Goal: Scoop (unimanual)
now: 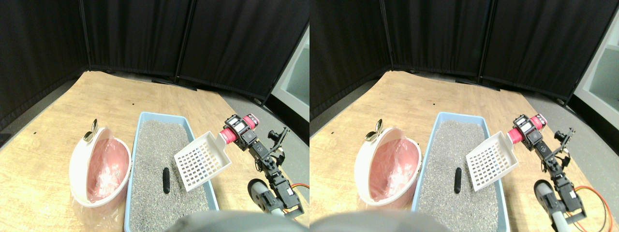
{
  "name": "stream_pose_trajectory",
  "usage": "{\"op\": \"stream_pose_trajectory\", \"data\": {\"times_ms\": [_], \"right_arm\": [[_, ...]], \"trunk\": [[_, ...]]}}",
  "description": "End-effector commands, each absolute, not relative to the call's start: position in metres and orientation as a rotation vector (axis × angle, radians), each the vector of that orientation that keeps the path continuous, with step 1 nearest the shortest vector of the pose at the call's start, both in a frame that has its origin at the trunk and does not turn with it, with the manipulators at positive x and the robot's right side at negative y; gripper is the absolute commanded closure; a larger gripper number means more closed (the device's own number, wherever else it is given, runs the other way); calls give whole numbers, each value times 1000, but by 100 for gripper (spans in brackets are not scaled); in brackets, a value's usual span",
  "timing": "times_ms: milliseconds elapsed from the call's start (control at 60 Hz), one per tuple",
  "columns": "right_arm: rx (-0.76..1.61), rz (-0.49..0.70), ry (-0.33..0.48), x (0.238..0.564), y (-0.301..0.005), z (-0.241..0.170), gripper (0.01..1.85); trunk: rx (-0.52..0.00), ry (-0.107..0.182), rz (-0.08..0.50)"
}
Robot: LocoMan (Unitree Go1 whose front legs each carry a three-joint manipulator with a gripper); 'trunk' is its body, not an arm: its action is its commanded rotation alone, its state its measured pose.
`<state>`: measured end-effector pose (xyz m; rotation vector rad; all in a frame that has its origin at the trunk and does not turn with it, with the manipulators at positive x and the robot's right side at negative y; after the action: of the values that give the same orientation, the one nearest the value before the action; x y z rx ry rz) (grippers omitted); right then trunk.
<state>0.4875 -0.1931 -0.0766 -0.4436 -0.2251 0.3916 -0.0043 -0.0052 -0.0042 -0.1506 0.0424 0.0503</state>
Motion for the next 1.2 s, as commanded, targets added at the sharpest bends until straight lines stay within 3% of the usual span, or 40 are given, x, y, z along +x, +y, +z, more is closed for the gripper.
{"op": "stream_pose_trajectory", "data": {"times_ms": [17,583,1200], "right_arm": [[-421,362,-260,488,-197,-77,180],[-481,412,-295,500,-198,-77,180],[-677,430,-249,502,-182,-101,180]], "trunk": [[-189,64,87],[-206,65,100],[-233,96,118]]}}
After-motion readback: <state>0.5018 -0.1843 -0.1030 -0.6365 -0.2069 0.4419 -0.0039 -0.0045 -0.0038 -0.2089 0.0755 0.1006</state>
